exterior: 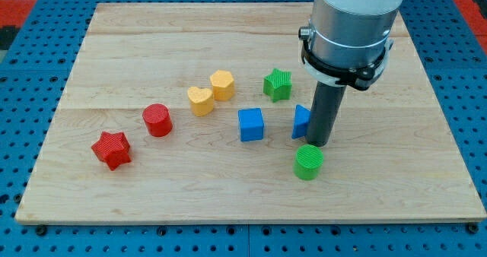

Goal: Point at the green circle

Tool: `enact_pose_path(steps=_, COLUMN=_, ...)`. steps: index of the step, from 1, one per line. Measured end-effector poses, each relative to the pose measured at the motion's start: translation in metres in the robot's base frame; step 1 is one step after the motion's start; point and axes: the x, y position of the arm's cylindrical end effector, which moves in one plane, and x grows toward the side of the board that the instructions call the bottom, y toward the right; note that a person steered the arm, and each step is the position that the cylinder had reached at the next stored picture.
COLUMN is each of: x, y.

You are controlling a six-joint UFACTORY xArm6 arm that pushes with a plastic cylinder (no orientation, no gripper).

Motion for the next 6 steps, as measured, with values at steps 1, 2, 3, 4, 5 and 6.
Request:
enact_pose_path(steps=1, x=0.004, y=0.024)
enact_pose_path(steps=2, x=0.058, y=0.057)
enact_pose_path(steps=3, x=0.098, y=0.040)
enact_pose_path(steps=4, x=0.099, y=-0.015)
enact_pose_path(steps=5, x=0.099, y=-0.068)
enact_pose_path(steps=6, x=0.072, y=-0.080)
